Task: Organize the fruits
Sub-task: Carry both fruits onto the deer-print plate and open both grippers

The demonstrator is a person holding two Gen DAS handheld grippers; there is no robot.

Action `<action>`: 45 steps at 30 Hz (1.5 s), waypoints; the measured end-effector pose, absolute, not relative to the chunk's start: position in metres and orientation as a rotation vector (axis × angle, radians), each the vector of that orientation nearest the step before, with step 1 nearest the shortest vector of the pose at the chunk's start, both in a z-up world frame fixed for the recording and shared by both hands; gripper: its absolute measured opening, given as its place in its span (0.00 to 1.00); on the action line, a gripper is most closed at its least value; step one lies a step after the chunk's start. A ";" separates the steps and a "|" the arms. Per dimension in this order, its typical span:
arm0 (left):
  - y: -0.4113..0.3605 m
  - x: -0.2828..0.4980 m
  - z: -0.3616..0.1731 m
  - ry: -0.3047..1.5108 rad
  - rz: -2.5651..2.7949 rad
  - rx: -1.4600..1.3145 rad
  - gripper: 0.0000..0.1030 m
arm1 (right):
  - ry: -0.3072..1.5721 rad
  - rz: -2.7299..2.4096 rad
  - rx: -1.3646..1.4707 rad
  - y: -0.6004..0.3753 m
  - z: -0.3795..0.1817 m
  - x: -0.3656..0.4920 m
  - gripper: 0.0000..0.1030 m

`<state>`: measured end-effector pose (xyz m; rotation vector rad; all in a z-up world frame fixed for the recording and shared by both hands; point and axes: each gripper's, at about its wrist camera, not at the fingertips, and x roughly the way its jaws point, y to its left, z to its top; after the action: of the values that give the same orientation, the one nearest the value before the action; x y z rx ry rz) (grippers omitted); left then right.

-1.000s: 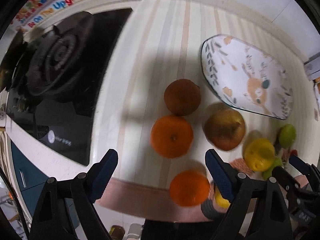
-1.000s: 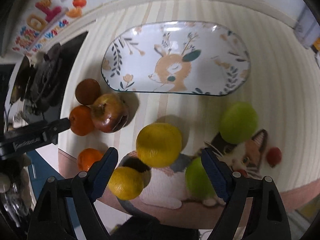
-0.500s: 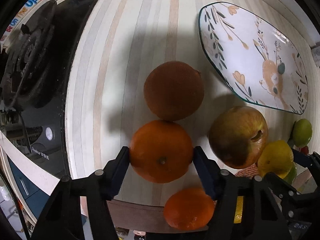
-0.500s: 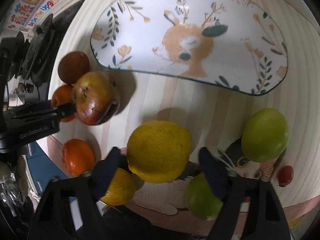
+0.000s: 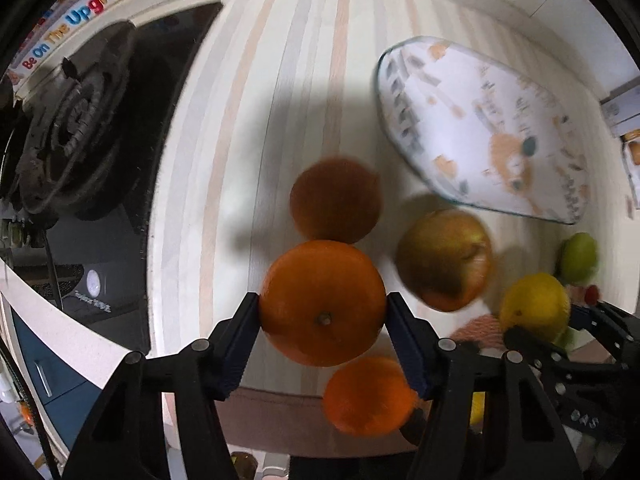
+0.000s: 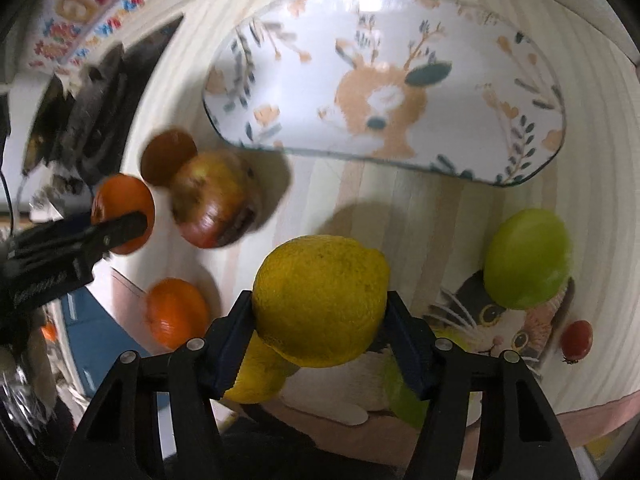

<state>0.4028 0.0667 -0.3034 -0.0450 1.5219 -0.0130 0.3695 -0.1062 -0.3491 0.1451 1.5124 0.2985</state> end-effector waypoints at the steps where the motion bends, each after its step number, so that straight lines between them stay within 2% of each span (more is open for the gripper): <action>1: 0.066 0.402 -0.293 1.506 -0.022 -0.052 0.59 | 1.497 0.302 0.168 -0.110 -0.342 0.371 0.64; 6: 0.044 0.431 -0.241 1.421 -0.096 -0.083 0.59 | 1.405 0.298 0.239 -0.135 -0.302 0.398 0.64; 9: 0.028 0.462 -0.232 1.407 -0.137 -0.097 0.59 | 1.372 0.263 0.232 -0.160 -0.290 0.432 0.64; 12: 0.010 0.502 -0.244 1.421 -0.148 -0.091 0.59 | 1.373 0.236 0.221 -0.166 -0.297 0.464 0.64; 19: -0.013 0.573 -0.310 1.590 -0.162 -0.139 0.59 | 1.430 0.219 0.192 -0.171 -0.341 0.517 0.64; 24: -0.024 0.585 -0.334 1.651 -0.173 -0.164 0.59 | 1.451 0.221 0.203 -0.177 -0.356 0.531 0.64; 33: -0.030 0.589 -0.337 1.687 -0.153 -0.123 0.60 | 1.478 0.228 0.179 -0.182 -0.357 0.541 0.66; 37: -0.039 0.589 -0.337 1.682 -0.134 -0.097 0.60 | 1.490 0.232 0.199 -0.181 -0.353 0.544 0.81; 39: -0.038 0.588 -0.335 1.679 -0.126 -0.099 0.60 | 1.490 0.221 0.203 -0.180 -0.349 0.544 0.83; 42: -0.040 0.588 -0.328 1.644 -0.108 -0.097 0.72 | 1.493 0.191 0.196 -0.181 -0.343 0.539 0.90; 44: -0.040 0.587 -0.321 1.614 -0.088 -0.077 0.75 | 1.487 0.166 0.185 -0.183 -0.338 0.533 0.91; 45: -0.038 0.585 -0.315 1.601 -0.085 -0.073 0.81 | 1.486 0.151 0.175 -0.185 -0.335 0.529 0.91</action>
<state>0.5847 -0.0384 -0.3154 -0.0728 1.6006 -0.0851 0.5293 -0.1850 -0.3351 0.1749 1.4859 0.1506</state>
